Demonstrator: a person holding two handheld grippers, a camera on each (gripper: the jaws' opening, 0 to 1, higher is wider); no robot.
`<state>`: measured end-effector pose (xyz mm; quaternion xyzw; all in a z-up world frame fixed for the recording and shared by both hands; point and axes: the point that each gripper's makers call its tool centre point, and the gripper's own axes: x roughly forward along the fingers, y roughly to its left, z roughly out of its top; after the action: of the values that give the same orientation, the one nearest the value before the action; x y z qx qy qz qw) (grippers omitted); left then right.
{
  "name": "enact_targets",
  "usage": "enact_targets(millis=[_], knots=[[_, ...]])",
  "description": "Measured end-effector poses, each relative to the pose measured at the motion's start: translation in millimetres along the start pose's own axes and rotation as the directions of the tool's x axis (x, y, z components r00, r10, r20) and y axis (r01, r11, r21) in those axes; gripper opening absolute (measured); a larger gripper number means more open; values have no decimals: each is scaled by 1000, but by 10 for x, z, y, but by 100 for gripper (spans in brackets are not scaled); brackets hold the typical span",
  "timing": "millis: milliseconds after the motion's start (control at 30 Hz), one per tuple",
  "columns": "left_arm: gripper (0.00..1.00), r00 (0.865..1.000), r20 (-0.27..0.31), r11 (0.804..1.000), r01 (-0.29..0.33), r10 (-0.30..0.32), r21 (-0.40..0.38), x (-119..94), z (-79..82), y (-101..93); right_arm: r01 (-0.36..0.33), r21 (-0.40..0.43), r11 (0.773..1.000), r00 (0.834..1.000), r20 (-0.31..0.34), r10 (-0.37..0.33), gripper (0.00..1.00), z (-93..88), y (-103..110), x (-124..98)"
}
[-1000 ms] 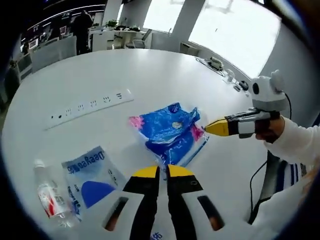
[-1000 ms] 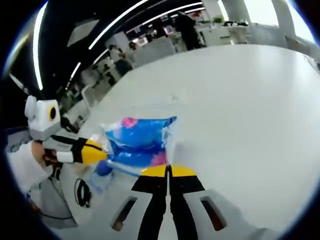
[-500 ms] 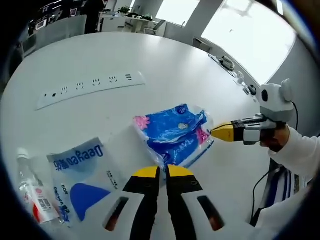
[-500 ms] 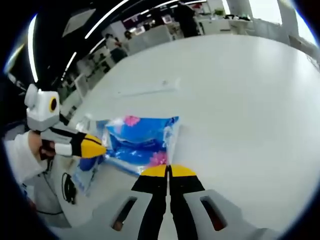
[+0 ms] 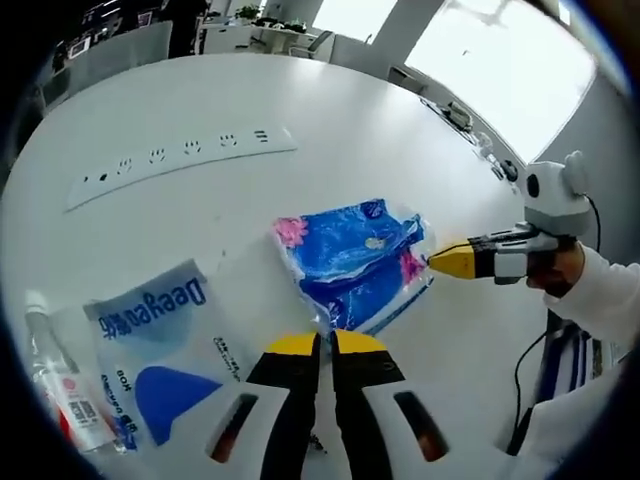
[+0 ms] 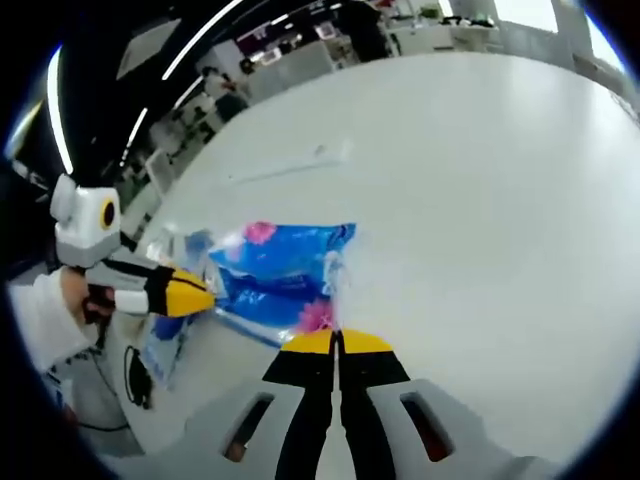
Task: Arrange the tabletop items into an orderly group along one side of the table until the central work area is clear of visible clutter.
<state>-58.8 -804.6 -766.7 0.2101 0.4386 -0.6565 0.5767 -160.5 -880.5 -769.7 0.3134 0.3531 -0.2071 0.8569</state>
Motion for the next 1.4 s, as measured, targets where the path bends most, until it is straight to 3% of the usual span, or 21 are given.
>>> enact_targets(millis=[400,500,767,1100,1200,1400], knots=[[2,1000,19,1000,-11,11,-3,-4,17,-5,-2,-13,1000,1000,6,2,0,-13,28,-12],[12,998,55,1000,0,2,-27,-28,67,-20,-10,-98,995,1000,22,12,2,4,61,-23],[24,995,91,999,-27,30,-34,-195,66,-46,32,-156,987,994,105,-15,31,89,76,-155],[65,980,175,995,-88,95,-44,-485,74,-52,2,-147,989,987,159,22,52,62,211,-447],[66,974,219,998,-58,60,-19,-588,76,-156,-5,-142,990,981,192,32,57,59,269,-547],[72,965,251,997,-71,71,-7,-761,7,-240,-22,-145,989,973,223,54,61,-6,413,-732]])
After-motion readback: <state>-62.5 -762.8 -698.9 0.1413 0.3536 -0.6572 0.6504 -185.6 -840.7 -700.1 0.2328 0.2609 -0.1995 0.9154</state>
